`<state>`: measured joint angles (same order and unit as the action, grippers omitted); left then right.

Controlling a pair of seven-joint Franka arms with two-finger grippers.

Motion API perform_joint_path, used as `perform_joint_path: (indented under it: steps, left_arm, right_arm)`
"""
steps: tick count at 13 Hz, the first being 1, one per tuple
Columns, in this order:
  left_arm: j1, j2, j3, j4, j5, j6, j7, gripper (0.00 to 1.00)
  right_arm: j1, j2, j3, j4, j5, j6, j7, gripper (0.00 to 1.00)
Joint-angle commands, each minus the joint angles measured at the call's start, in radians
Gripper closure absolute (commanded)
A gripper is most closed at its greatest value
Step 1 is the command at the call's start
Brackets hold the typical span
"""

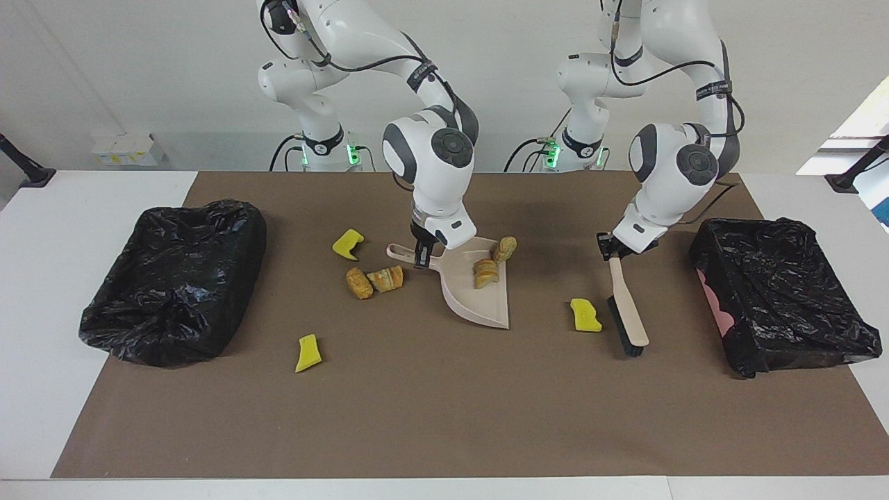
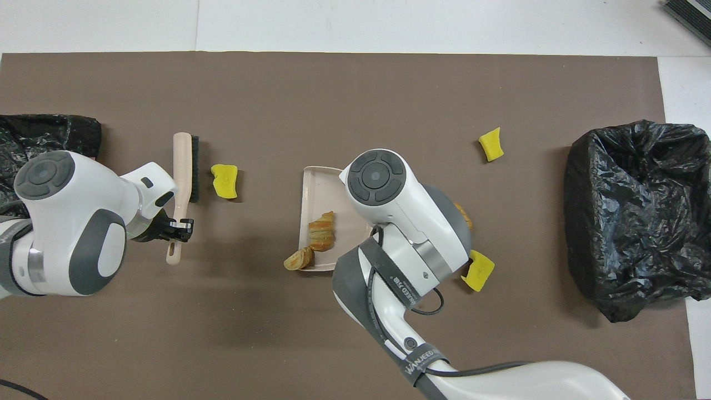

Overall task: Sweep and dump trash in bin
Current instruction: 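Sweep the scraps into the dustpan with the left gripper's brush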

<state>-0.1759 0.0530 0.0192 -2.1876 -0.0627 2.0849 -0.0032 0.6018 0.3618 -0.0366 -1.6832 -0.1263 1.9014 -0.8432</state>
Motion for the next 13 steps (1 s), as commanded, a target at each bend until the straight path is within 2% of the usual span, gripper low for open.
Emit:
perform_joint_path:
  steps: [1, 4, 7, 10, 13]
  left_arm:
    - [-0.016, -0.062, -0.01, -0.078, 0.02, -0.003, 0.063, 1.0]
    - [-0.141, -0.114, -0.015, -0.145, 0.015, -0.009, 0.063, 1.0]
    - [-0.273, -0.145, -0.015, -0.17, -0.032, -0.031, 0.051, 1.0]
    - [-0.377, -0.153, -0.015, -0.166, -0.159, -0.029, -0.038, 1.0]
    - [-0.393, -0.13, -0.016, -0.109, -0.325, -0.022, -0.055, 1.0]
  right_arm:
    - [0.012, 0.008, 0.003, -0.003, -0.012, 0.002, 0.038, 1.0]
    - [0.019, 0.022, 0.003, -0.001, -0.012, 0.013, 0.056, 1.0]
    - [0.016, 0.026, 0.004, -0.004, 0.007, 0.048, 0.067, 1.0]
    - [0.012, 0.026, 0.004, -0.023, 0.02, 0.082, 0.078, 1.0]
    - [0.003, 0.026, 0.004, -0.024, 0.027, 0.087, 0.082, 1.0]
